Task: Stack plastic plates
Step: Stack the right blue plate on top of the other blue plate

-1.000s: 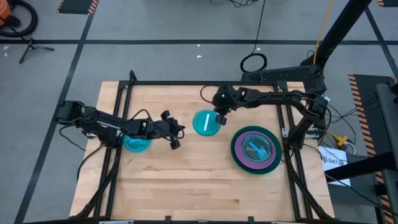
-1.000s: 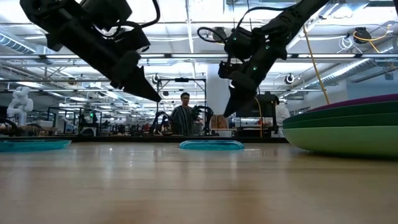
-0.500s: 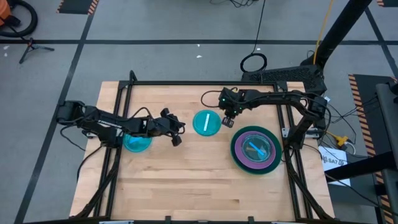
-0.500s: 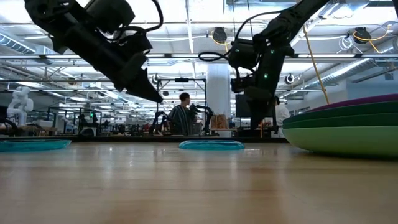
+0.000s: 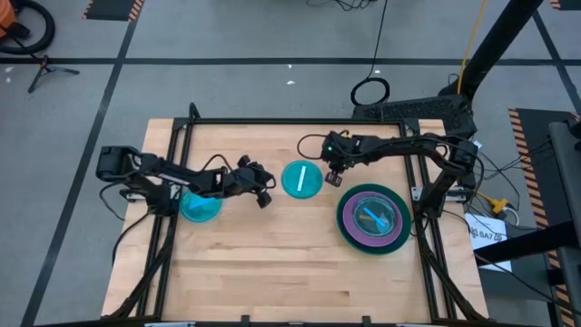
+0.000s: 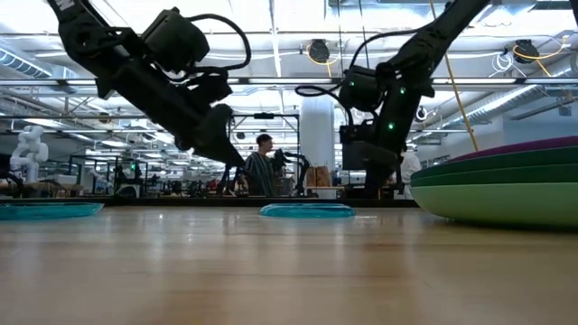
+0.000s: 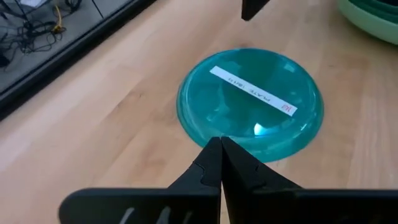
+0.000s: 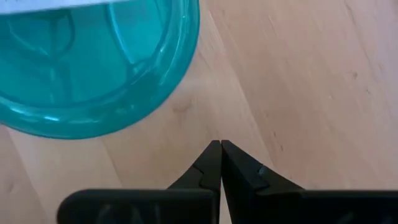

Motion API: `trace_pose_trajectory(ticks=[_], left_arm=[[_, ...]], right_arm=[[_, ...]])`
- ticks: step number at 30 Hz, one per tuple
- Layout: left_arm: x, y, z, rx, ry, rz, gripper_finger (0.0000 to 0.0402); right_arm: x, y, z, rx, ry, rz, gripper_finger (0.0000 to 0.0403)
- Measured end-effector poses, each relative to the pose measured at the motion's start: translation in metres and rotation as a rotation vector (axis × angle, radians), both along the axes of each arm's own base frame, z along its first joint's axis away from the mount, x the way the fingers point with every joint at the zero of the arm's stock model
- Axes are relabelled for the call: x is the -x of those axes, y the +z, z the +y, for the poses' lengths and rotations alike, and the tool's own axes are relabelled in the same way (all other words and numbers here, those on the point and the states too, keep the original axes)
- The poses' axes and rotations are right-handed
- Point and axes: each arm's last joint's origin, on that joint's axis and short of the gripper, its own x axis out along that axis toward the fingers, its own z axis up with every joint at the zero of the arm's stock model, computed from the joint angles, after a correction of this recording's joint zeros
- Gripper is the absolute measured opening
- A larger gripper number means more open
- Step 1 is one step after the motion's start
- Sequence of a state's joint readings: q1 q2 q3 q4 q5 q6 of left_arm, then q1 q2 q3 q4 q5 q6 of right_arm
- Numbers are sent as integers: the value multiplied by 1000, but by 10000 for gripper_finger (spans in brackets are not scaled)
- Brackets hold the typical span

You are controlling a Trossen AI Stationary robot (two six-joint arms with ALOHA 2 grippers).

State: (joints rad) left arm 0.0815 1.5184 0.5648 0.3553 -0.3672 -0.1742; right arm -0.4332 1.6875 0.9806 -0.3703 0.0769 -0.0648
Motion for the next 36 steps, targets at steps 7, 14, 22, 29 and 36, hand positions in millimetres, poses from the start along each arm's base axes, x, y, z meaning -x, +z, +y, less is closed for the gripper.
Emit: trace_pose_trajectory(ticks=[7, 14, 22, 29, 36], left_arm=[[-7, -15, 3, 21, -13, 6, 1], [-18, -31, 1, 60, -27, -58, 1], [-19, -48, 6, 69, -7, -18, 1], [-27, -53, 7, 70, -5, -5, 1], [-42, -52, 9, 50, -24, 88, 1]], right_arm=[[1, -4, 0, 9, 1, -21, 4], [-4, -1, -1, 31, 2, -71, 4], [-8, 1, -3, 15, -83, -143, 4], [-9, 2, -4, 27, -75, -158, 4], [-8, 0, 0, -41, -193, -165, 4]])
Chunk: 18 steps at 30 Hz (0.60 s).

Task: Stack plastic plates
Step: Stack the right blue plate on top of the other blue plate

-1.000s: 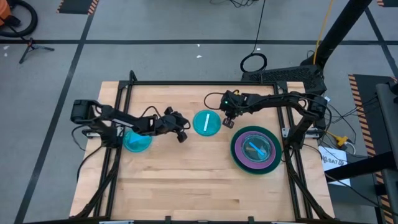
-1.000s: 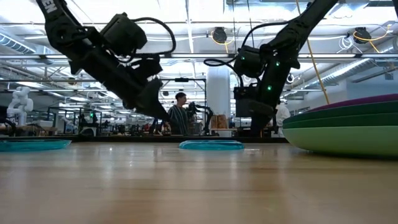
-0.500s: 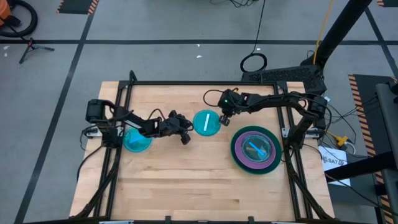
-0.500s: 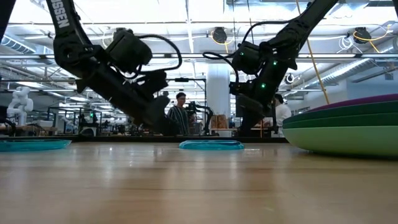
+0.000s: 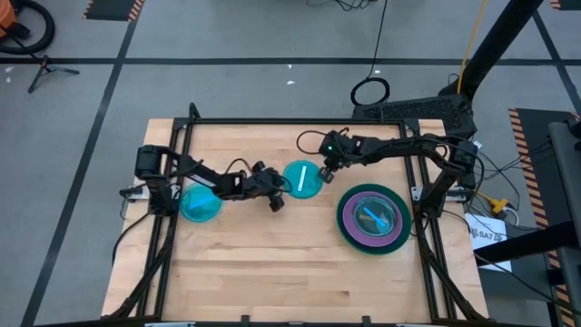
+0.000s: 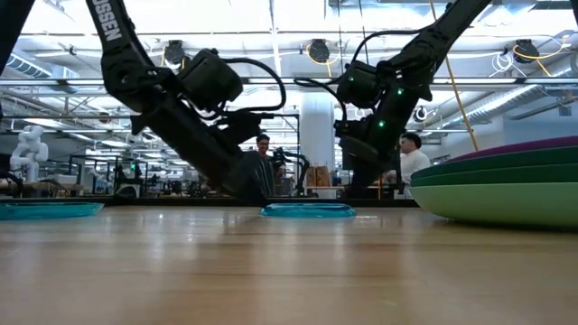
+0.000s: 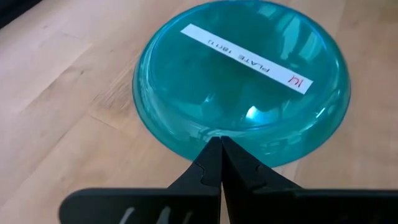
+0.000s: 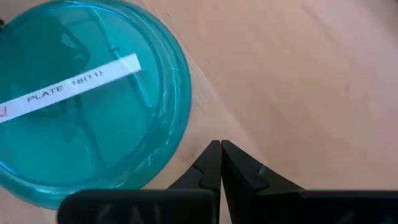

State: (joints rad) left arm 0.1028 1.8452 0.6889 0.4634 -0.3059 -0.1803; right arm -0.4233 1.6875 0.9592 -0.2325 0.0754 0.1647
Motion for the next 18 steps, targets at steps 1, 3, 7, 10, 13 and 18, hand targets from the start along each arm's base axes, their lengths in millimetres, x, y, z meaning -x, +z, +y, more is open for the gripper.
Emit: trace_pose_trajectory(ticks=[1, 3, 7, 10, 13, 18], left_arm=[[0, 0, 0, -2, -1, 17, 1], [-1, 0, 0, -9, -6, 32, 1], [0, 0, 0, -10, -4, 42, 1], [0, -1, 0, -7, -1, 46, 1], [2, -3, 0, -8, -2, 66, 1], [2, -3, 0, -10, -5, 74, 1]], right_arm=[[0, -1, 2, -17, -20, 4, 4], [1, -3, 8, -52, -58, 10, 4], [3, -11, 18, -91, -99, 12, 4], [5, -15, 23, -107, -118, 18, 4], [6, -18, 26, -105, -114, 6, 4], [4, -21, 26, -90, -128, -79, 4]])
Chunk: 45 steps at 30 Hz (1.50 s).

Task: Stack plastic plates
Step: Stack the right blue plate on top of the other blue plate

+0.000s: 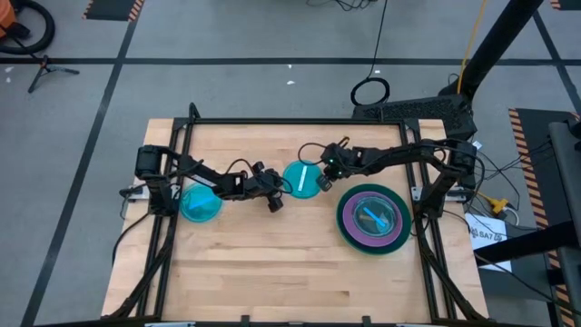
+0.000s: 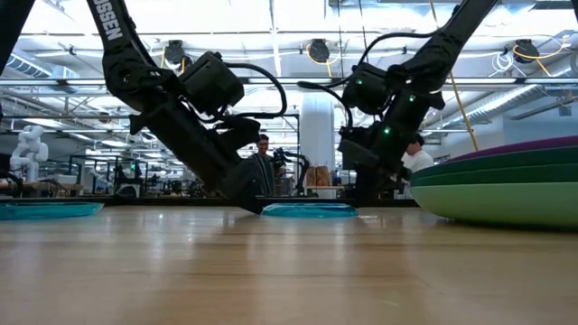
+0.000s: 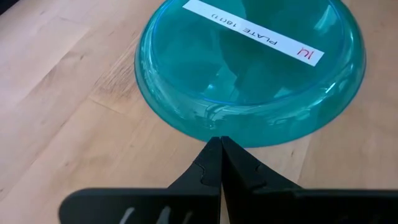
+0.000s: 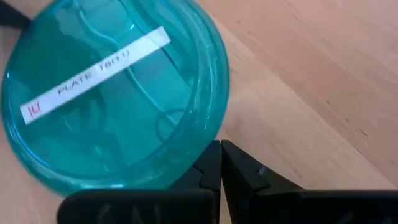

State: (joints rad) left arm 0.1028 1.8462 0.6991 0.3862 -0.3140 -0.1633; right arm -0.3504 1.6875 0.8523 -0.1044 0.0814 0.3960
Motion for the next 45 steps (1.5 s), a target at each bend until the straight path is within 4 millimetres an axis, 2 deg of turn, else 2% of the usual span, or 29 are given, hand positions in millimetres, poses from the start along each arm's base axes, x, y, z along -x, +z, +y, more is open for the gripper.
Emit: trace_pose_trajectory(ticks=[22, 28, 35, 45], left_arm=[[0, 1, 2, -10, 7, -4, 1], [3, -2, 1, -63, -55, 84, 1], [2, -1, 2, -74, -58, 65, 1], [0, 1, 3, -105, -77, 35, 1]], right_arm=[[-1, -2, 4, 2, 3, -21, 4], [1, -4, 4, -2, 4, -7, 4], [5, -8, 5, 14, -12, 13, 4], [-4, -4, 11, 51, 37, -65, 4]])
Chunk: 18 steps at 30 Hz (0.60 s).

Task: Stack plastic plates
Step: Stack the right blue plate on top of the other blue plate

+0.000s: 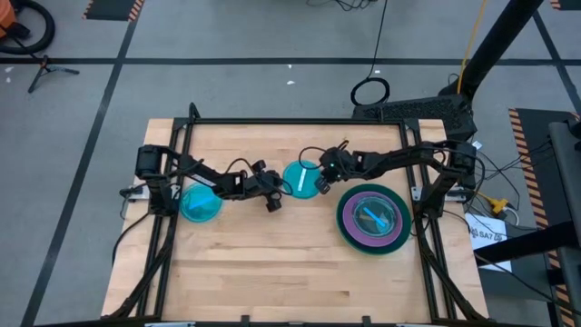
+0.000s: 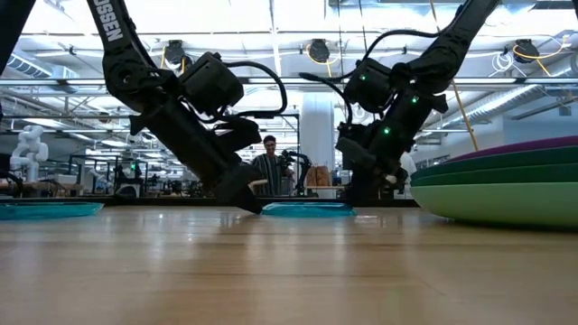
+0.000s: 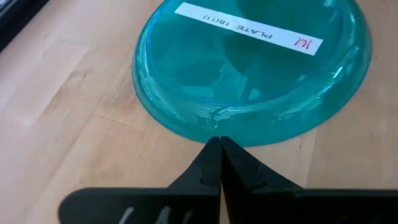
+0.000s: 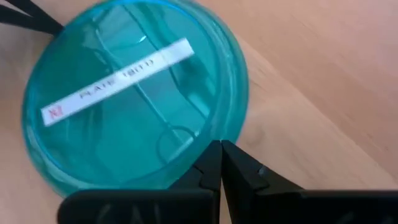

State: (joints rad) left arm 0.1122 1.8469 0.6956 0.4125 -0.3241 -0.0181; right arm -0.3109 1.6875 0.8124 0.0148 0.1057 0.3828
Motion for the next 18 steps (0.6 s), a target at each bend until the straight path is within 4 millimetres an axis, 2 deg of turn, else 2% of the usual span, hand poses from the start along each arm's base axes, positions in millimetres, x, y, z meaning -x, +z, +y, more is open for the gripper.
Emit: trace_pose_trajectory(ticks=[7, 12, 18], left_arm=[[0, 1, 6, -9, 16, 3, 1], [1, 7, 2, -8, 5, 4, 1], [8, 12, 1, -22, 3, 84, 1]], right_arm=[[-2, 1, 1, 32, 32, -8, 4], [1, 4, -2, 129, -37, 33, 4], [3, 4, -1, 109, -52, 45, 4]])
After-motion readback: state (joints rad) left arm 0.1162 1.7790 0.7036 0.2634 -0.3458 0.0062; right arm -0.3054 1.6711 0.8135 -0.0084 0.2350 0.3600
